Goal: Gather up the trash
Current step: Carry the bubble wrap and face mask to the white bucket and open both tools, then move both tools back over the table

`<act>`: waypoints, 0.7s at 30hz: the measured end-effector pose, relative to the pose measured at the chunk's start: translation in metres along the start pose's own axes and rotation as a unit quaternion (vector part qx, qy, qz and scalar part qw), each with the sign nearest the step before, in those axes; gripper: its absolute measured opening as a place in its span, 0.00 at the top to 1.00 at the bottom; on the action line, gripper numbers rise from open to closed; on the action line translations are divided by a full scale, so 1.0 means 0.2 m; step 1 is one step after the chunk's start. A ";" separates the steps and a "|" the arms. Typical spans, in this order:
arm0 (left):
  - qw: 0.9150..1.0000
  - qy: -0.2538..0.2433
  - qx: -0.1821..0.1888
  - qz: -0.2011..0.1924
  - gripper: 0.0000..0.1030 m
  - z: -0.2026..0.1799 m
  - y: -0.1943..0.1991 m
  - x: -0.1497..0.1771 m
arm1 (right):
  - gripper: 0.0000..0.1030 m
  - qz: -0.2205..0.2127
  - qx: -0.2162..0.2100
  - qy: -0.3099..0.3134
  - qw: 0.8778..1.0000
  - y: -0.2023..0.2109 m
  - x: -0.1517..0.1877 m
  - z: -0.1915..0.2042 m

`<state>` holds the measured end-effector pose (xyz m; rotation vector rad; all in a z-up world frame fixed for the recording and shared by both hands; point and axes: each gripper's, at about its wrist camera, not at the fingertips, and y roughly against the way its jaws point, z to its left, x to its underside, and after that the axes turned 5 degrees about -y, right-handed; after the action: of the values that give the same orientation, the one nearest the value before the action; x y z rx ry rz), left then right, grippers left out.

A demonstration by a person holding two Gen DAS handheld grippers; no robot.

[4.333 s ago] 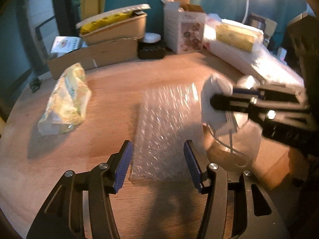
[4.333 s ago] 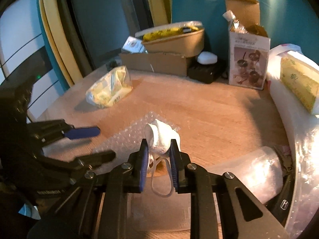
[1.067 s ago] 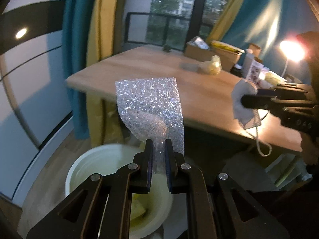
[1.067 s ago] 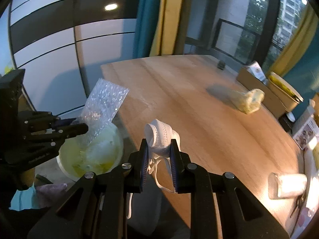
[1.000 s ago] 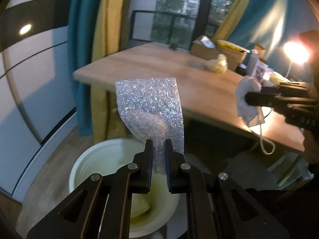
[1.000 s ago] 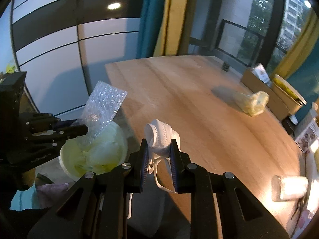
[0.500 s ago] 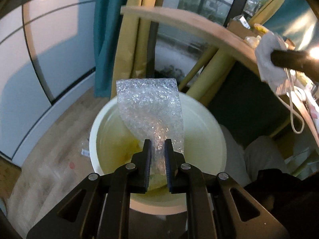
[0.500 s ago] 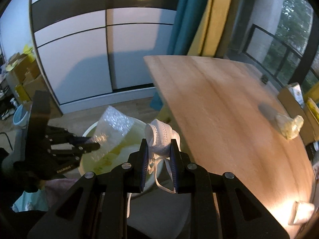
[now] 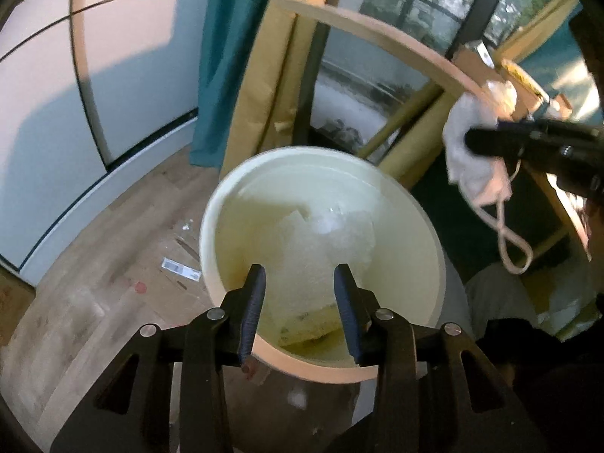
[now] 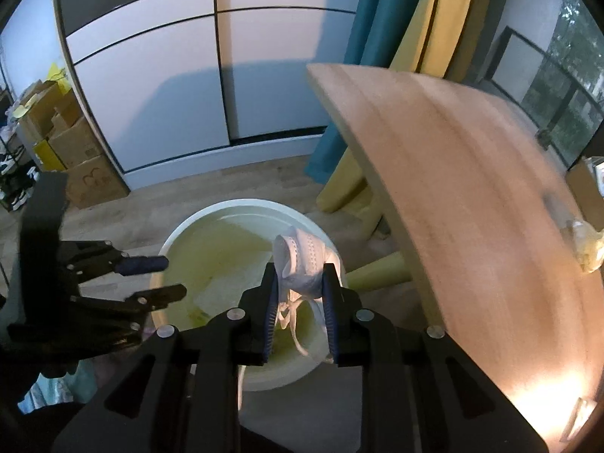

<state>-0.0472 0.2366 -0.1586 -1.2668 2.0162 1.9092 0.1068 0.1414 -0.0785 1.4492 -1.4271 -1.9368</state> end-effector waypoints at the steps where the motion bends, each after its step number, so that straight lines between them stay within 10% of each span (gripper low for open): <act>1: 1.000 0.004 -0.003 -0.005 0.61 0.00 0.01 0.00 | 0.74 0.001 -0.002 -0.002 1.000 -0.01 0.00 0.00; 10: 0.999 0.015 -0.014 -0.036 0.61 0.03 0.07 -0.07 | 0.52 0.018 -0.022 -0.020 0.999 -0.04 0.02 -0.02; 21: 0.998 -0.007 -0.016 -0.059 0.61 -0.09 0.15 -0.13 | 0.49 -0.009 -0.013 -0.040 0.999 0.08 0.05 -0.10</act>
<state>-0.0395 0.2307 -0.1168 -1.3434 1.8672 1.8975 0.1149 0.1167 -0.0709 1.3914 -1.4233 -2.0374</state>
